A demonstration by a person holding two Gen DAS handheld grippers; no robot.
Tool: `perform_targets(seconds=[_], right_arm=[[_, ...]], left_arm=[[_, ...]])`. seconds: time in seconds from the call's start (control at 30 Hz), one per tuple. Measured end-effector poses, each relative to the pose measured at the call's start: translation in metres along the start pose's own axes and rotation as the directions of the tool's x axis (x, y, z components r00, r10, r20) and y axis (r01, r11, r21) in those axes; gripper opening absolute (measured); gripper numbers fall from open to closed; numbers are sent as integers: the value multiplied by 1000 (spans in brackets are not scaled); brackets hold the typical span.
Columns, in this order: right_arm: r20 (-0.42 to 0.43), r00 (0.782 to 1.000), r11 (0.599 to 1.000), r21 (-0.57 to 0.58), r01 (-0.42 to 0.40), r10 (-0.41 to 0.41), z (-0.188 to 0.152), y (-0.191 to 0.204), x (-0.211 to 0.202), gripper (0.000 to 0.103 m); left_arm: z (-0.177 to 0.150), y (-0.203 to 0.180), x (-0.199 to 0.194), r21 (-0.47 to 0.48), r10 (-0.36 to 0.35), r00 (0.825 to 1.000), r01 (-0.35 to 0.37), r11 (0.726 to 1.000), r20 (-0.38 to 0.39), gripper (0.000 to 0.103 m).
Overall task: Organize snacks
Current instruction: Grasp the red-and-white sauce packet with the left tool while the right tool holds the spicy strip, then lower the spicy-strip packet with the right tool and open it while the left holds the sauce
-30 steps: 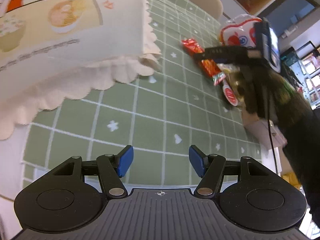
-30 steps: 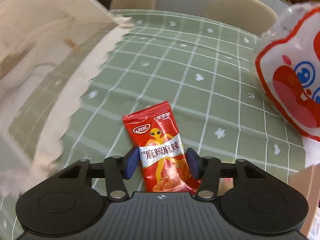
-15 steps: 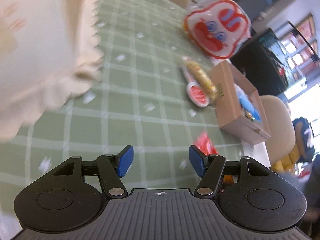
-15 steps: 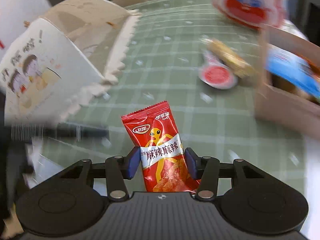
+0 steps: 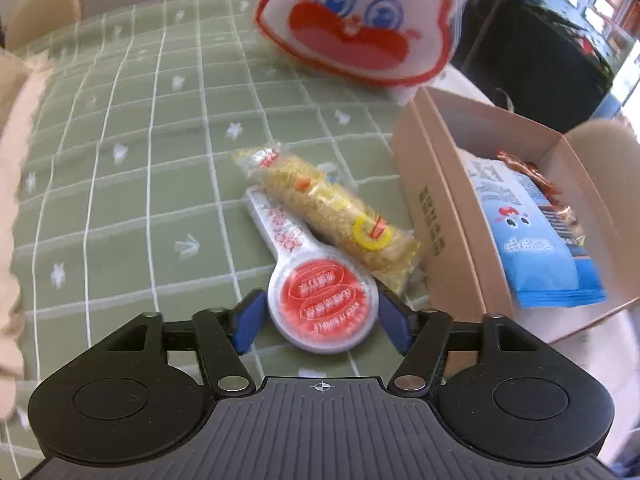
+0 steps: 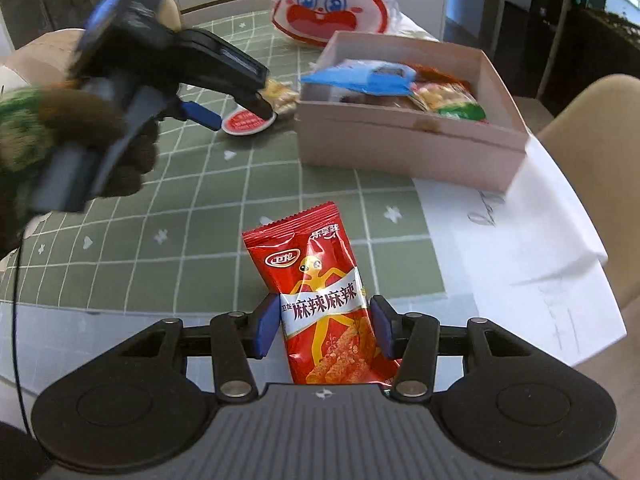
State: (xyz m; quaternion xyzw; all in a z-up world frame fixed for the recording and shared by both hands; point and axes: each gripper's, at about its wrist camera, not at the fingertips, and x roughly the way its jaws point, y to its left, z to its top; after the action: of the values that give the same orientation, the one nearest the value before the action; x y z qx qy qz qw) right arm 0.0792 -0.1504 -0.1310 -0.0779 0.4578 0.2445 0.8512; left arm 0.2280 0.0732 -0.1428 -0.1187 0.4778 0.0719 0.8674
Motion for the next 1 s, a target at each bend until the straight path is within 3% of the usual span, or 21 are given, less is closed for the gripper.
perform_targets(seconds=[0.13, 0.47, 0.83, 1.0], right_arm=[[2, 1000, 1000, 3, 12, -12, 1, -7, 0, 49], [0, 1000, 998, -60, -23, 23, 12, -2, 7, 49], [-30, 995, 988, -120, -99, 96, 22, 26, 27, 49], [-37, 992, 980, -154, -126, 122, 29, 44, 38, 50]], left_arm=[[1, -6, 2, 33, 33, 999, -33, 999, -4, 69], [-12, 9, -13, -4, -31, 999, 31, 1000, -25, 67], [-100, 46, -90, 41, -89, 993, 92, 995, -75, 67], [-132, 56, -101, 55, -119, 987, 125, 991, -105, 67]])
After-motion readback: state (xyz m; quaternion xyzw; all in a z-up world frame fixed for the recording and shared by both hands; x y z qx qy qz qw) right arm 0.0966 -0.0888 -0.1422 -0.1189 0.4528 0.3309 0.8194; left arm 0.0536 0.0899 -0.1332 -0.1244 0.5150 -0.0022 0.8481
